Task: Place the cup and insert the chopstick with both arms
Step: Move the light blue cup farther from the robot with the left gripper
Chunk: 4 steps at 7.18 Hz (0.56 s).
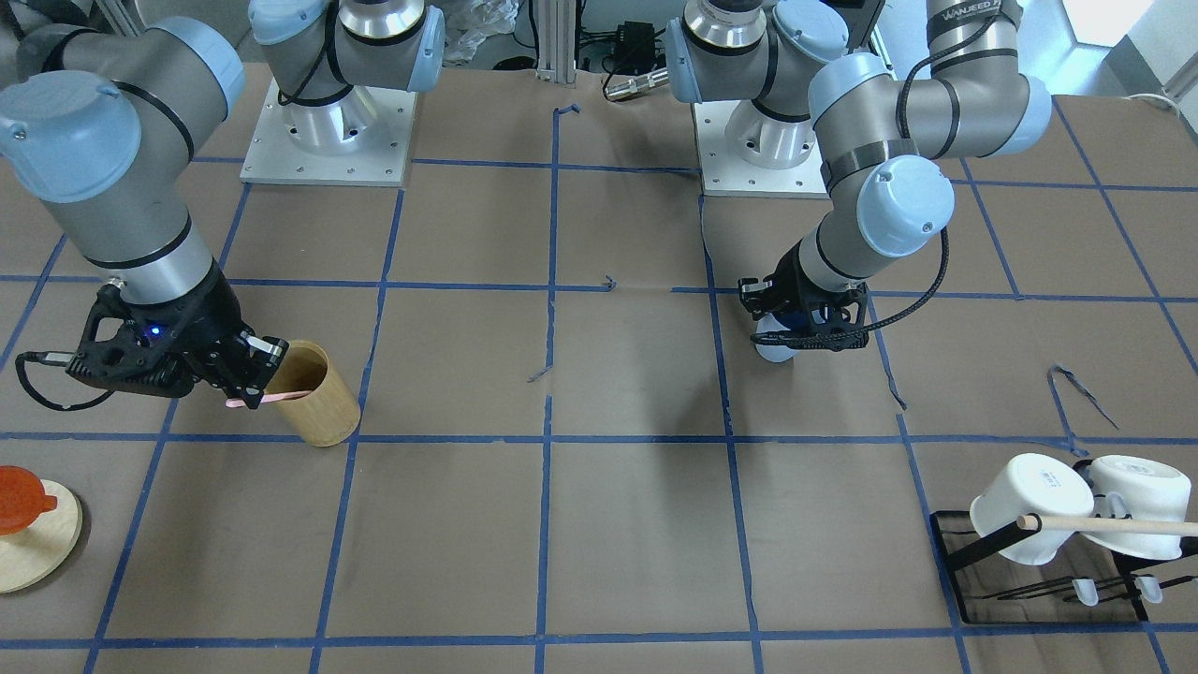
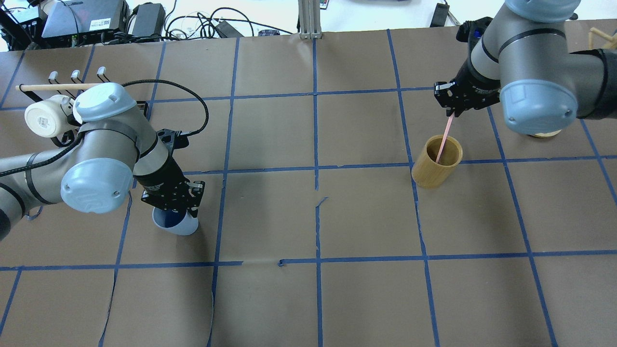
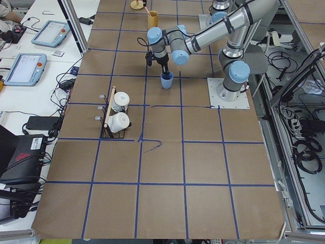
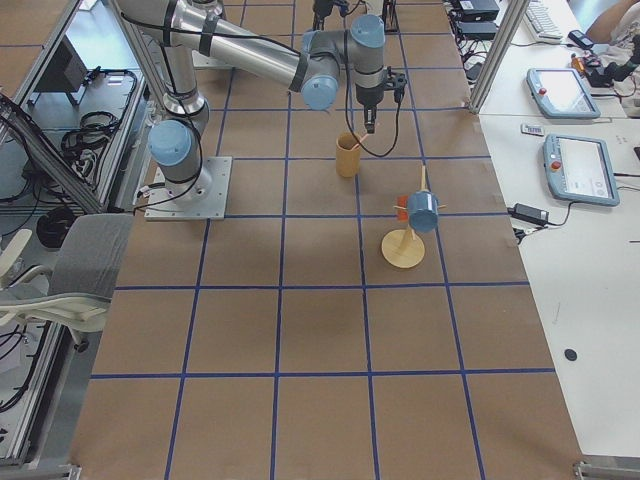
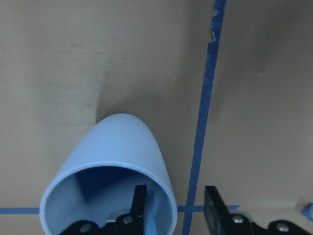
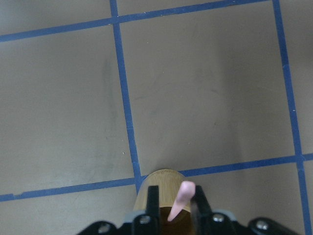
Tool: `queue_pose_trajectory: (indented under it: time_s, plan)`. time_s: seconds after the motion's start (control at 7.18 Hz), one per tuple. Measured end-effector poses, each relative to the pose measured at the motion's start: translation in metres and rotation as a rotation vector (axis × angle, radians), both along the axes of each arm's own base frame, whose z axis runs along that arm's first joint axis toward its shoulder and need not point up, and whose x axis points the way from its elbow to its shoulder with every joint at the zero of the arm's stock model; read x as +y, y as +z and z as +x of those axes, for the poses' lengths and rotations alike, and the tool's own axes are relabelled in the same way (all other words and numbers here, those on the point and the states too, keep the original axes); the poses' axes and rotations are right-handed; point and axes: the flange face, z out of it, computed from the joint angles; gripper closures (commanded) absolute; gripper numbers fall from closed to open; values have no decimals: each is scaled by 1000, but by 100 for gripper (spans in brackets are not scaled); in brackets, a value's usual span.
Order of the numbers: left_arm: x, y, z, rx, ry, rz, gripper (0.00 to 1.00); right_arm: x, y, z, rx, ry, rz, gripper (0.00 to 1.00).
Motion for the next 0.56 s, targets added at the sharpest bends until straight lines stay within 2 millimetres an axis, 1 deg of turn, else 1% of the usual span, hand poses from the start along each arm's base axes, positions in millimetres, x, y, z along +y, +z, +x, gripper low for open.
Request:
queue_pose_trajectory:
  time_s: [0.14, 0.28, 0.42, 0.56]
  plan:
    - [-2, 2, 0, -9, 31, -2, 100, 0, 0, 0, 0, 0, 0, 85]
    - [-7, 9, -1, -26, 100, -8, 100, 0, 1, 0, -1, 0, -3, 85]
    - [-14, 20, -11, -44, 185, -24, 100, 0, 4, 1, -4, 0, -8, 85]
    - [-25, 36, -38, -59, 283, -53, 100, 0, 8, 1, -5, 0, -17, 85]
